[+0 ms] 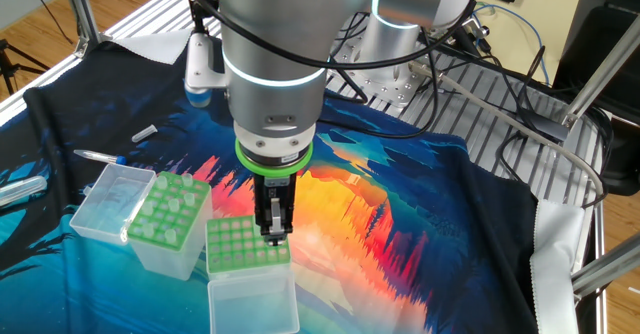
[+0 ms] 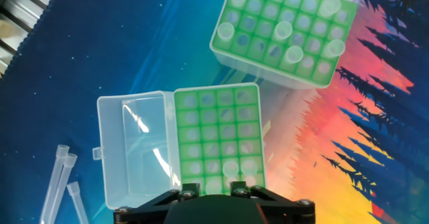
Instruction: Transfer all large pipette tips from one holder to another
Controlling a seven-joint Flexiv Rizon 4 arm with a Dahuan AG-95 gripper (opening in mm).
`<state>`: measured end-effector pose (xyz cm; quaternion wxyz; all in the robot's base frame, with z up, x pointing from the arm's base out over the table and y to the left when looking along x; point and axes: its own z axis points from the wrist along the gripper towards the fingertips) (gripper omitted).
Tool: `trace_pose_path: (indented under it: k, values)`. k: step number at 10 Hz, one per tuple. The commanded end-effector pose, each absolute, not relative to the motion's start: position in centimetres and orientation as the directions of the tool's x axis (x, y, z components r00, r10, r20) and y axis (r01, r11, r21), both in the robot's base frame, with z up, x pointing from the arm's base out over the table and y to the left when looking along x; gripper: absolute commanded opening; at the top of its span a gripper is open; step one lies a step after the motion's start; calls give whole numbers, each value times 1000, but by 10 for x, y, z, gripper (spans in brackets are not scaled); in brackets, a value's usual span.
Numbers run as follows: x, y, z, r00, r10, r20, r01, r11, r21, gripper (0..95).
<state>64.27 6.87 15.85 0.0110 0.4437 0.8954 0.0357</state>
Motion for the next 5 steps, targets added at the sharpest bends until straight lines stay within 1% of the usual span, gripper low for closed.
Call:
trace_pose_path:
  k: [1,5]
  values:
    - [643,69,158,-605,796,10,795,602,74,380]
    - [645,70,153,-606,795,5,793,604,79,380]
